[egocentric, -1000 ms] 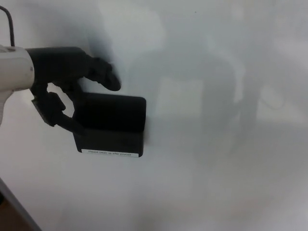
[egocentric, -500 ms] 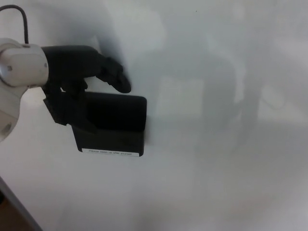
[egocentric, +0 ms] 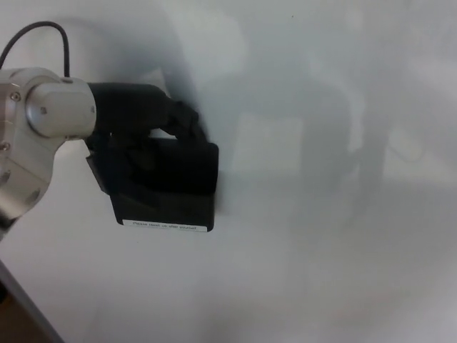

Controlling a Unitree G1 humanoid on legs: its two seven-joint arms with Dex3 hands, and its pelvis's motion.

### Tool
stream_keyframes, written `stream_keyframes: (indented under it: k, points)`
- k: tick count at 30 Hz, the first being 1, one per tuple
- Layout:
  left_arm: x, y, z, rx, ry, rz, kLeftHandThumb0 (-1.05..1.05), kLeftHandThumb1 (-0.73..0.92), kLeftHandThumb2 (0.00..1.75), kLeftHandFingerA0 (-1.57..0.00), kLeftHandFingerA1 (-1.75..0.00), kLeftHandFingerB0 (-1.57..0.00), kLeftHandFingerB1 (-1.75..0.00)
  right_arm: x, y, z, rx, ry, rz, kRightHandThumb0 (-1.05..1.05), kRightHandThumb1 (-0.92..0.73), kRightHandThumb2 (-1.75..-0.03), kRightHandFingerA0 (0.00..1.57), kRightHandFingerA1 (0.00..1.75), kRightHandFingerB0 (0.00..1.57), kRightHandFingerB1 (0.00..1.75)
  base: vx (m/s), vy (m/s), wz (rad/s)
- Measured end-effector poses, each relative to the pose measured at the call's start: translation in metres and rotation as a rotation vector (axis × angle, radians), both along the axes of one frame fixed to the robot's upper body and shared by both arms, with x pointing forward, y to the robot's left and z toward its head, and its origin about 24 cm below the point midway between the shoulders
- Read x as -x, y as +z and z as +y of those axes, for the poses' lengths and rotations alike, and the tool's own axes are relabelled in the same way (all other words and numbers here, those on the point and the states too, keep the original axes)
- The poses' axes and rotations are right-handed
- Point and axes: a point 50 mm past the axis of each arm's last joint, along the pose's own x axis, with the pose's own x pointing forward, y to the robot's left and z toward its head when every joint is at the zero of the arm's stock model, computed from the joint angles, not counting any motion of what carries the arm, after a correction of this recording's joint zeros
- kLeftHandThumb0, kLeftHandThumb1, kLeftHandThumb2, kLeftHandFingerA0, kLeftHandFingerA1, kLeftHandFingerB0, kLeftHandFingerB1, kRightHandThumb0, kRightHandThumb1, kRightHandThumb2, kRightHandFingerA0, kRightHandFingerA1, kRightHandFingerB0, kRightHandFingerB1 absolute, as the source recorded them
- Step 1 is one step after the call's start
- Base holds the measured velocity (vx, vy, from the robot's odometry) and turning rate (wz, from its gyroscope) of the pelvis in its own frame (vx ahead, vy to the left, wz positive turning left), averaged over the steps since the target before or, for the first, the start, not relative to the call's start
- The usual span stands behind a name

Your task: A magnetic marker holder is on the left hand side of the white board, the robot put the index and middle finger into the opening of the container and pull off the magnetic holder and hand it to a human on the left hand side.

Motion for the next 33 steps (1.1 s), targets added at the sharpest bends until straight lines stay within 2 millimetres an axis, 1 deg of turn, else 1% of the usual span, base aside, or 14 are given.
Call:
stream_keyframes:
  k: [1, 3, 6, 7, 11, 16, 20, 21, 23, 25, 28, 29, 30, 33]
  points:
    - [0.001, -0.001, 0.000, 0.000, 0.000, 0.003, -0.80, 0.48, 0.83, 0.00, -0.01, -0.10, -0.15, 0.000, 0.000, 0.000, 0.000, 0.000, 0.000, -0.57, -0.81, -0.66, 0.24, 0.31, 0.18, 0.28, 0.00, 0.000, 0.00]
    - [0.002, -0.005, 0.000, -0.001, 0.003, 0.013, -0.79, 0.49, 0.82, 0.00, -0.01, -0.12, -0.15, 0.000, 0.000, 0.000, 0.001, 0.001, 0.000, -0.58, -0.80, -0.65, 0.22, 0.31, 0.18, 0.28, 0.00, 0.000, 0.00]
    - [0.004, -0.006, 0.000, -0.003, 0.005, 0.012, -0.77, 0.47, 0.79, 0.00, -0.01, -0.11, -0.13, -0.001, 0.000, 0.000, 0.000, 0.001, -0.002, -0.60, -0.80, -0.65, 0.27, 0.32, 0.19, 0.28, 0.00, 0.000, 0.00]
    - [0.005, -0.006, 0.001, -0.004, 0.005, 0.011, -0.73, 0.45, 0.78, 0.00, -0.06, -0.10, -0.17, -0.001, 0.000, 0.000, 0.000, 0.001, -0.002, -0.60, -0.80, -0.65, 0.26, 0.31, 0.19, 0.28, 0.00, 0.000, 0.00]
    - [0.006, -0.012, 0.002, -0.009, 0.022, 0.041, -0.72, 0.44, 0.78, 0.00, -0.07, -0.10, -0.18, -0.001, 0.000, 0.000, 0.001, 0.003, -0.002, -0.59, -0.80, -0.65, 0.27, 0.31, 0.19, 0.28, 0.00, 0.000, 0.00]
    - [0.007, -0.024, 0.008, -0.012, 0.070, 0.118, -0.79, 0.49, 0.85, -0.02, -0.12, -0.07, -0.15, -0.001, 0.000, 0.000, 0.002, 0.005, -0.003, -0.59, -0.81, -0.65, 0.25, 0.30, 0.19, 0.28, 0.00, 0.000, 0.00]
    - [0.008, -0.032, 0.011, -0.044, 0.089, 0.183, -0.75, 0.47, 0.85, -0.04, -0.21, -0.06, -0.15, -0.003, 0.001, 0.000, 0.001, 0.004, -0.007, -0.60, -0.80, -0.65, 0.25, 0.30, 0.20, 0.28, 0.00, 0.000, 0.00]
    - [0.008, -0.033, 0.012, -0.050, 0.093, 0.197, -0.74, 0.57, 0.58, -0.08, -0.28, -0.01, -0.23, -0.003, 0.001, 0.000, 0.000, 0.002, -0.008, -0.59, -0.80, -0.65, 0.24, 0.31, 0.19, 0.28, 0.00, 0.000, 0.00]
    - [0.007, -0.034, 0.013, -0.058, 0.103, 0.219, -0.77, 0.56, 0.59, -0.11, -0.29, -0.04, -0.20, -0.003, 0.001, 0.000, -0.002, -0.003, -0.009, -0.59, -0.81, -0.65, 0.25, 0.30, 0.19, 0.28, 0.00, 0.000, 0.00]
    - [0.006, -0.034, 0.013, -0.065, 0.114, 0.239, -0.75, 0.56, 0.57, -0.13, -0.30, -0.02, -0.21, -0.004, 0.002, -0.001, -0.005, -0.006, -0.011, -0.60, -0.81, -0.65, 0.26, 0.30, 0.19, 0.28, 0.00, 0.000, 0.00]
    - [0.005, -0.036, 0.015, -0.074, 0.126, 0.264, -0.77, 0.58, 0.58, -0.16, -0.32, -0.02, -0.21, -0.004, 0.002, -0.001, -0.004, -0.004, -0.011, -0.59, -0.81, -0.65, 0.26, 0.30, 0.20, 0.29, 0.00, 0.000, 0.00]
    - [0.004, -0.037, 0.015, -0.078, 0.131, 0.278, -0.78, 0.47, 0.82, -0.10, -0.42, -0.04, -0.16, -0.004, 0.002, 0.000, -0.004, -0.003, -0.011, -0.59, -0.81, -0.65, 0.28, 0.31, 0.19, 0.29, 0.00, 0.000, 0.00]
    - [0.003, -0.038, 0.015, -0.080, 0.132, 0.289, -0.80, 0.46, 0.75, -0.07, -0.39, -0.04, -0.17, -0.004, 0.002, 0.000, -0.003, -0.003, -0.011, -0.59, -0.81, -0.65, 0.28, 0.31, 0.19, 0.29, 0.00, 0.000, 0.00]
    - [-0.001, -0.037, 0.015, -0.080, 0.139, 0.314, -0.81, 0.47, 0.78, -0.10, -0.41, -0.07, -0.16, -0.006, 0.002, 0.000, -0.002, -0.001, -0.016, -0.59, -0.81, -0.65, 0.27, 0.31, 0.19, 0.29, 0.00, 0.000, 0.00]
